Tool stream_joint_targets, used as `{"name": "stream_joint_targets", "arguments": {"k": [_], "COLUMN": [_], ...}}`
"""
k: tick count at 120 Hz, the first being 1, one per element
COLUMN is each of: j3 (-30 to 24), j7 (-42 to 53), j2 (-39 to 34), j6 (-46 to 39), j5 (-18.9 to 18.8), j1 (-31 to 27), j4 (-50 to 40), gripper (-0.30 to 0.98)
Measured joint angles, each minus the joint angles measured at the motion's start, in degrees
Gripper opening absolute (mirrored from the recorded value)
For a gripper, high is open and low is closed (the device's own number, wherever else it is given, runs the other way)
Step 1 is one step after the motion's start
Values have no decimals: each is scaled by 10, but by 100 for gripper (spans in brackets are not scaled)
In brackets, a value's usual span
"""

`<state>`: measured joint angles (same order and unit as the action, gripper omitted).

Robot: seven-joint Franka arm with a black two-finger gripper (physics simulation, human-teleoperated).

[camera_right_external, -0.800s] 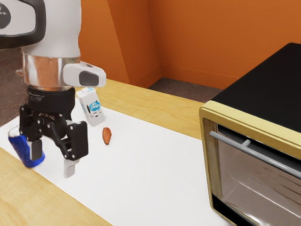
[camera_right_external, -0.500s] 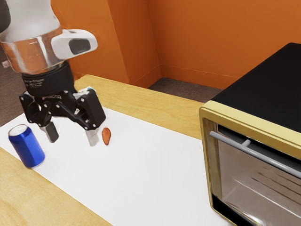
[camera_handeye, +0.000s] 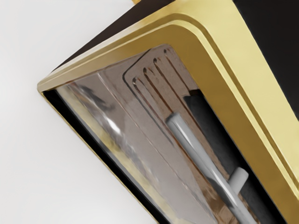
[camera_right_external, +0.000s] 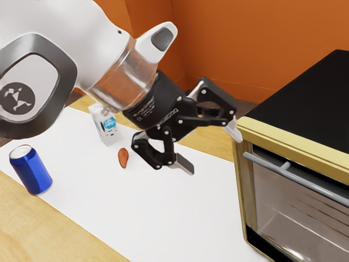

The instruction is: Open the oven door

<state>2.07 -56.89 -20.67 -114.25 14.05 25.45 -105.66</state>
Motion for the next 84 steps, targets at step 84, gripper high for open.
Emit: {"name": "stream_joint_targets", "arguments": {"k": [84], "j3": [-15], "j7": [-183], "j2": [-15], "j6": [-104], "j5": [6], "j1": [-2], "j4": [-77], "gripper": [68]}}
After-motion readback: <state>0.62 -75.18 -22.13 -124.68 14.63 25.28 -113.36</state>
